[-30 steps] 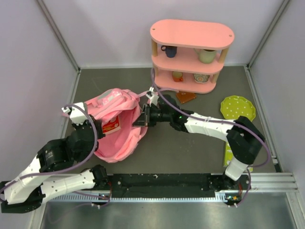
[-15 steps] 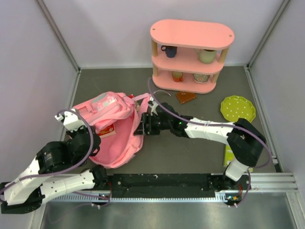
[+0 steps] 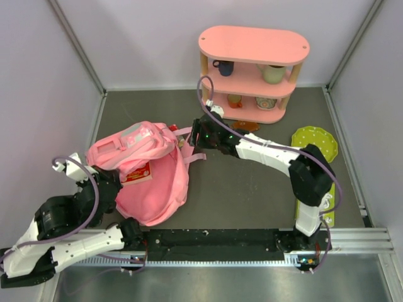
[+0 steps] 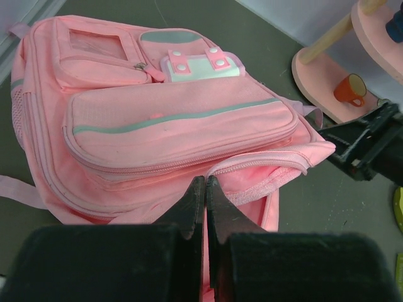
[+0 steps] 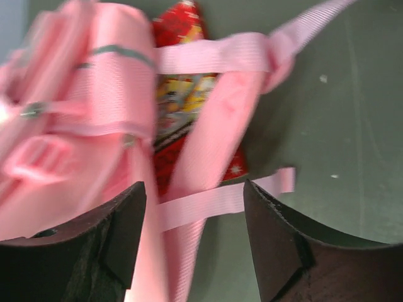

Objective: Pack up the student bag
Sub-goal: Adjust the student bag at the center of the board, then move the book to the center of the board.

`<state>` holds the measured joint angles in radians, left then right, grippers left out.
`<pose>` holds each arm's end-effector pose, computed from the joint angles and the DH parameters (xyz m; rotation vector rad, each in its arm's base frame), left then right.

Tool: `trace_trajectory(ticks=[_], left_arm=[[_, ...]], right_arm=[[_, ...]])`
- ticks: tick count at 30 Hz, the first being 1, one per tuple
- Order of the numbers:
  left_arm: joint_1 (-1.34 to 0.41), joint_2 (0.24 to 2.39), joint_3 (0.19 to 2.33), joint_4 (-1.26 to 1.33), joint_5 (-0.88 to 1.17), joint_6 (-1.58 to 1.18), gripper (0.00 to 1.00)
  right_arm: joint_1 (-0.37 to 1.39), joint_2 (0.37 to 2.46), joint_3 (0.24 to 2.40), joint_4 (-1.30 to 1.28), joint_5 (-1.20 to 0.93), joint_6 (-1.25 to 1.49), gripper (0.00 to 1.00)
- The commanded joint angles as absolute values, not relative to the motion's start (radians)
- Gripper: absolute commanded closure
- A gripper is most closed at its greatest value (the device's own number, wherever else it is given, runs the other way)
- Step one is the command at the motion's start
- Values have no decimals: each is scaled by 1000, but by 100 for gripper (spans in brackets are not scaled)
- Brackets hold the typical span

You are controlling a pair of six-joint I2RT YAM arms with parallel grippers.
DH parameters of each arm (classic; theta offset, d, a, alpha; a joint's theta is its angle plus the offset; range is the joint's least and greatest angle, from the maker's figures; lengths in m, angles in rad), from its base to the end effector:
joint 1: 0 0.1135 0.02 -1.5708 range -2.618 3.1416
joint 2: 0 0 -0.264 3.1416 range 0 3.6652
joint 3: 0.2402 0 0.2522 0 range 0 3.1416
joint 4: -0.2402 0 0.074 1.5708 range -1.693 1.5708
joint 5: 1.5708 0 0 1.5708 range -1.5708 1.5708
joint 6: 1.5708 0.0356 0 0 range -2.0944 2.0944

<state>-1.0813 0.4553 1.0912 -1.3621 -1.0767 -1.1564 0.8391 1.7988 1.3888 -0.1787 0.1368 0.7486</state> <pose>0.0334 0.0039 0.3630 -0.5609 1.8150 -0.2631 0.2836 0.3086 0.2674 -0.0195 2.2556 0.7512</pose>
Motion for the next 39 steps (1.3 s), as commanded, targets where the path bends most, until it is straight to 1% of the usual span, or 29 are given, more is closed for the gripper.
trace_trajectory(ticks=[1, 3, 5, 6, 9, 16, 22, 25, 32, 36, 39], left_arm=[[-1080, 456, 1132, -1536, -1161, -1157, 100], [-1078, 463, 1135, -1536, -1169, -1152, 100], [-1078, 465, 1138, -1532, -1173, -1151, 100], [-1080, 468, 1141, -1528, -1178, -1147, 100], [-1080, 471, 1149, -1506, -1181, -1128, 100], [-1080, 474, 1144, -1483, -1169, -1109, 100], [-1078, 472, 1132, -1460, -1152, -1101, 100], [-1078, 469, 1123, -1451, -1147, -1097, 100], [-1080, 468, 1108, -1419, -1140, -1075, 100], [-1080, 465, 1108, -1424, -1140, -1074, 100], [-1078, 459, 1108, -1427, -1138, -1075, 100]], right_arm=[[818, 1890, 1401, -322, 294, 778, 42], [810, 1894, 1365, -311, 304, 795, 49], [811, 1887, 1323, -298, 317, 796, 53], [808, 1879, 1304, -254, 314, 795, 59], [801, 1905, 1307, -216, 261, 753, 62], [801, 2077, 1504, -222, 196, 680, 57], [801, 2151, 1638, -215, 157, 612, 52], [814, 2148, 1657, -198, 158, 582, 48], [847, 2163, 1674, -160, 97, 560, 34], [857, 2230, 1727, -172, 17, 552, 33], [882, 2278, 1778, -195, 26, 496, 30]])
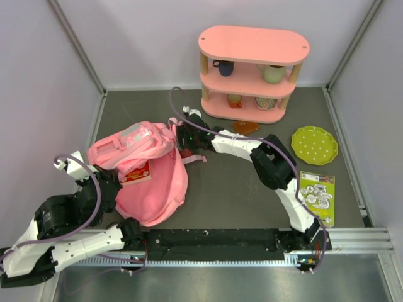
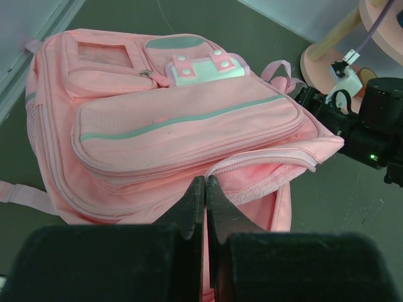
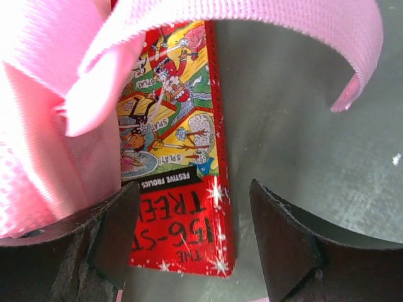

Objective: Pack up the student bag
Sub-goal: Move the book to the center of the board.

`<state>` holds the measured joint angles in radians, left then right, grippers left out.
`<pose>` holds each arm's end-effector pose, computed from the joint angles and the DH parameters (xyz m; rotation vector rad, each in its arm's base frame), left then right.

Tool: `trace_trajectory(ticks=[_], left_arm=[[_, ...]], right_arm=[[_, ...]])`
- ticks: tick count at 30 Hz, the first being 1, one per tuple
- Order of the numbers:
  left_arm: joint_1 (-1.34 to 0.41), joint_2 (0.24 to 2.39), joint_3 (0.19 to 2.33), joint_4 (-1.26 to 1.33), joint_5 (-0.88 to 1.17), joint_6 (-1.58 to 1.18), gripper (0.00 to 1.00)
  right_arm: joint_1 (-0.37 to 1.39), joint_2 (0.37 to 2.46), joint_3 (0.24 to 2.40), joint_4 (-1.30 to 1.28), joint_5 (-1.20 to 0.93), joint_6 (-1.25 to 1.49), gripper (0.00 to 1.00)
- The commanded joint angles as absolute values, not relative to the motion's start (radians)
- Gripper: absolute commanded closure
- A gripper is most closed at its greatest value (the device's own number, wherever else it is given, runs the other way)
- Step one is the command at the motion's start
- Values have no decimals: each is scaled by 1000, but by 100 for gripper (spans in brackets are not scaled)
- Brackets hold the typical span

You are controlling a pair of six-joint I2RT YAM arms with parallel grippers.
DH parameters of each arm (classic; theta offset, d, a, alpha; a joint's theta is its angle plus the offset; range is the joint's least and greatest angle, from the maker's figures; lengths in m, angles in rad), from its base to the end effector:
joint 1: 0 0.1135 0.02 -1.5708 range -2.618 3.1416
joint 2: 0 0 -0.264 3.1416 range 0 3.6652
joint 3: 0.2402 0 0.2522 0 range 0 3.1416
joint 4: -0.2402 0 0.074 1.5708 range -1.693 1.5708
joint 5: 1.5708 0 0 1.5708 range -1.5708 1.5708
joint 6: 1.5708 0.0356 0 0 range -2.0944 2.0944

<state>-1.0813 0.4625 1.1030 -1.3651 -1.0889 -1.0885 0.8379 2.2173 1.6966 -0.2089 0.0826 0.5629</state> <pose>0.0335 0.0042 0.3658 -0.5033 1.8201 -0.2103 0.3387 0.3719 0.1814 -0.2824 2.3619 0.6105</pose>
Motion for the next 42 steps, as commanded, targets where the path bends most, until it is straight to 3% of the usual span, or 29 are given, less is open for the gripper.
trace_trajectory(ticks=[1, 7, 9, 11, 14, 27, 32, 38, 39, 42], left_arm=[[-1080, 457, 1108, -1425, -1138, -1077, 100], [-1078, 457, 1117, -1427, -1138, -1075, 100], [-1078, 456, 1115, -1428, -1135, -1075, 100], [-1080, 456, 1112, -1427, -1135, -1077, 100], [-1080, 456, 1114, -1424, -1134, -1072, 100], [-1080, 431, 1098, -1374, -1112, -1045, 100], [-1080, 426, 1091, -1367, -1106, -1039, 100], [-1078, 423, 1092, -1350, -1100, -1026, 100], [-1080, 420, 1094, -1350, -1103, -1026, 100], [-1078, 414, 1094, -1342, -1106, -1026, 100]], right_arm=[[900, 2311, 1819, -240, 43, 470, 29], [930, 2414, 1917, -374, 184, 416, 18], [931, 2437, 1922, -452, 248, 426, 28], [936, 2419, 1898, -483, 279, 425, 26], [936, 2422, 1888, -596, 287, 419, 32], [891, 2345, 1620, -683, 324, 494, 31], [890, 2246, 1532, -559, 255, 497, 31], [926, 2140, 1600, -398, 161, 459, 11], [930, 2138, 1617, -384, 146, 440, 2], [957, 2161, 1702, -371, 133, 407, 1]])
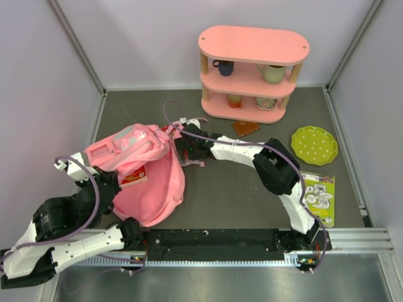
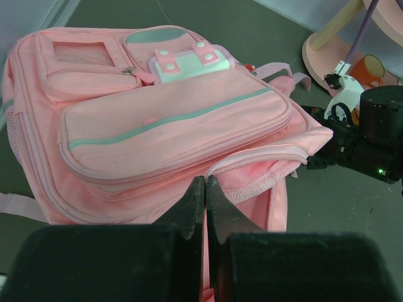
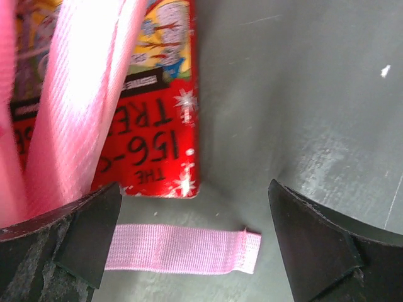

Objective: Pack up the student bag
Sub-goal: Move the book to the center of the board.

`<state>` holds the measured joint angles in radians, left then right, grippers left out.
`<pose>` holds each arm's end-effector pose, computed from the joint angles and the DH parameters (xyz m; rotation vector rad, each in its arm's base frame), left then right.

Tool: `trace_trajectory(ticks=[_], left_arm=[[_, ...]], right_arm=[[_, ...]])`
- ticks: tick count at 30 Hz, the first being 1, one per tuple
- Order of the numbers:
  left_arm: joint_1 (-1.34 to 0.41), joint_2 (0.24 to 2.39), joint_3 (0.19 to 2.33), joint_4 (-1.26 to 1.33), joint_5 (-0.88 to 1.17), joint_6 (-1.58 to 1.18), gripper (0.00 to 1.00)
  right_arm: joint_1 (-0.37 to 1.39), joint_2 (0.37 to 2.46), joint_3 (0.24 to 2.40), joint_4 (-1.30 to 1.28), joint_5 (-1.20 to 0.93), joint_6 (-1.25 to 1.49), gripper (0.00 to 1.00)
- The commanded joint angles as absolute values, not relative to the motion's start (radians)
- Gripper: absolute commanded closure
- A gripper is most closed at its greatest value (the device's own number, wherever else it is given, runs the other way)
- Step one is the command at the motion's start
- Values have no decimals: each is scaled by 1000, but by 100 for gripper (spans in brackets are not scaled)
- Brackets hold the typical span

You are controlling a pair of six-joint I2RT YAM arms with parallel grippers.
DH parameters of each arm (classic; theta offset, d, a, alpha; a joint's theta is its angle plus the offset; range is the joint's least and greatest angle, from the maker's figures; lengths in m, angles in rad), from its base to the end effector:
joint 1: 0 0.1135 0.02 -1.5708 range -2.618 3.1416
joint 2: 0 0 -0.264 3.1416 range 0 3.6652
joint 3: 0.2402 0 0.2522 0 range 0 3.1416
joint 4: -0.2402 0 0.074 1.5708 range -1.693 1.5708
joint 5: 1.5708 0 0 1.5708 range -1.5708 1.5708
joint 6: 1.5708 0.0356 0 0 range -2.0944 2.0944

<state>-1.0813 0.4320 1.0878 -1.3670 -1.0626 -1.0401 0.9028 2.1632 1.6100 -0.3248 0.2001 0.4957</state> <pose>0.0307 0.0084 0.3613 -0.4561 1.8438 -0.2074 0.3010 0.3700 0.1711 -0.4101 2.4283 0.3827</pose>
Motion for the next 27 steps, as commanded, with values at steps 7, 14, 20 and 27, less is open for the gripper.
trace_trajectory(ticks=[7, 14, 20, 27], left_arm=[[-1078, 416, 1100, -1370, -1137, -1063, 100], [-1080, 416, 1124, -1469, -1180, -1160, 100], [-1080, 399, 1129, -1483, -1189, -1172, 100], [-1080, 393, 1106, -1439, -1178, -1128, 100]], right_arm=[[1002, 2241, 1861, -353, 150, 339, 1], [1023, 2391, 2070, -428, 86, 321, 1], [1058, 2544, 2249, -538, 202, 300, 1], [999, 2657, 2364, -862, 311, 471, 1]])
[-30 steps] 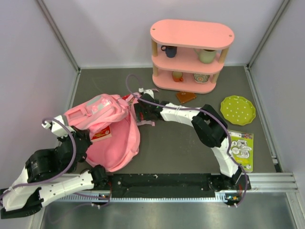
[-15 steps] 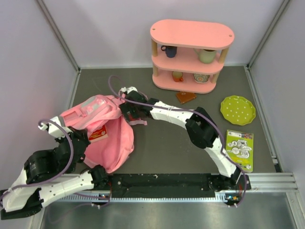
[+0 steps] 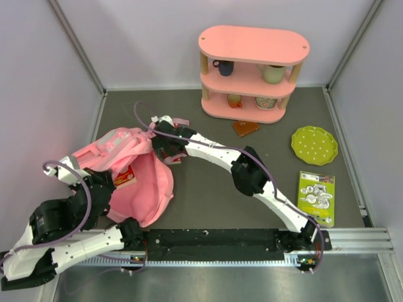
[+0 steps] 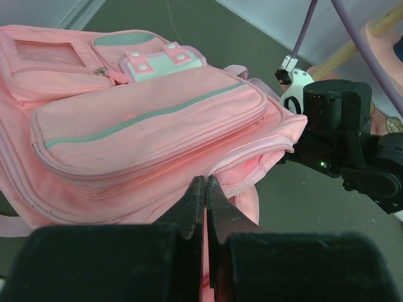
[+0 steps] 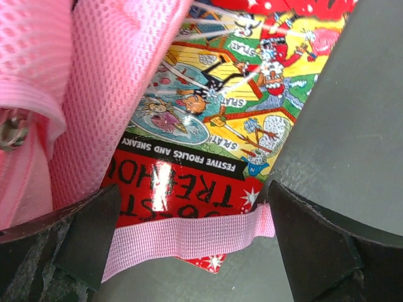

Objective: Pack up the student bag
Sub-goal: Move the book to the center of the board.

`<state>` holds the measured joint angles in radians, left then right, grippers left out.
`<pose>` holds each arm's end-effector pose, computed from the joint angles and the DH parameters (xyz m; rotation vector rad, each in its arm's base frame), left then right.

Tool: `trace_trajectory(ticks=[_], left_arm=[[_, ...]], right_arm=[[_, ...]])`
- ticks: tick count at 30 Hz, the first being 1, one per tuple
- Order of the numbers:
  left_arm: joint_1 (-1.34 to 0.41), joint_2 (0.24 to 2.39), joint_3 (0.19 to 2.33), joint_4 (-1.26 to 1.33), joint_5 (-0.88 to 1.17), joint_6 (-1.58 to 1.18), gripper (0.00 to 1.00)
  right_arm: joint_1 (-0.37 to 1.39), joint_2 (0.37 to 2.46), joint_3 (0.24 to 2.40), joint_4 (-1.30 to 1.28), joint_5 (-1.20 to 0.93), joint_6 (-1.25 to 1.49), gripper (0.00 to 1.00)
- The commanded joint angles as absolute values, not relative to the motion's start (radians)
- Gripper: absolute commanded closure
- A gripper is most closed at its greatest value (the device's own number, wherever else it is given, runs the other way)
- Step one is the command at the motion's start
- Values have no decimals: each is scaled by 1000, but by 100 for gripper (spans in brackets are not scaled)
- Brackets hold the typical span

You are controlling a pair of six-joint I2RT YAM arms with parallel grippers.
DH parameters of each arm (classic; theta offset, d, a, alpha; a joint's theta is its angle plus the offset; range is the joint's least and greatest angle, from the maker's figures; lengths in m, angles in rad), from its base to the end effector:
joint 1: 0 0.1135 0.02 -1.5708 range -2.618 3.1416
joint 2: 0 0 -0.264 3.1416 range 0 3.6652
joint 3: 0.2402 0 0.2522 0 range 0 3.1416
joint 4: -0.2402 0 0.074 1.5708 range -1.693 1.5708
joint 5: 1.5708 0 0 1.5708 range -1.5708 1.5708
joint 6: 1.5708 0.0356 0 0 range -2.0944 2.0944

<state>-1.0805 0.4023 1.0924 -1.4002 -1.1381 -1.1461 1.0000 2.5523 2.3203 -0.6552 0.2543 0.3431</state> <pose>0.0263 0.0194 0.3611 -0.5803 1.7607 -0.2300 0.3102 0.4665 0.1782 -0.6817 2.3442 0.2958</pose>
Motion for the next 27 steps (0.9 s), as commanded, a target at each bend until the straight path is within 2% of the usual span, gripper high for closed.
trace_trajectory(ticks=[1, 9, 15, 19, 27], left_arm=[[-1080, 393, 1100, -1422, -1174, -1112, 100], [-1080, 411, 1028, -1142, -1086, -836, 100], [-1080, 425, 1011, -1071, -1034, -741, 100], [-1080, 416, 982, -965, -973, -669, 100], [-1080, 485, 927, -704, -625, -407, 100]], right_arm=[[983, 2663, 2362, -891, 295, 488, 1], [925, 2583, 2160, -945, 330, 555, 1], [897, 2505, 1996, -925, 356, 571, 1], [862, 2427, 1809, -844, 348, 583, 1], [836, 2249, 1570, -715, 348, 597, 1]])
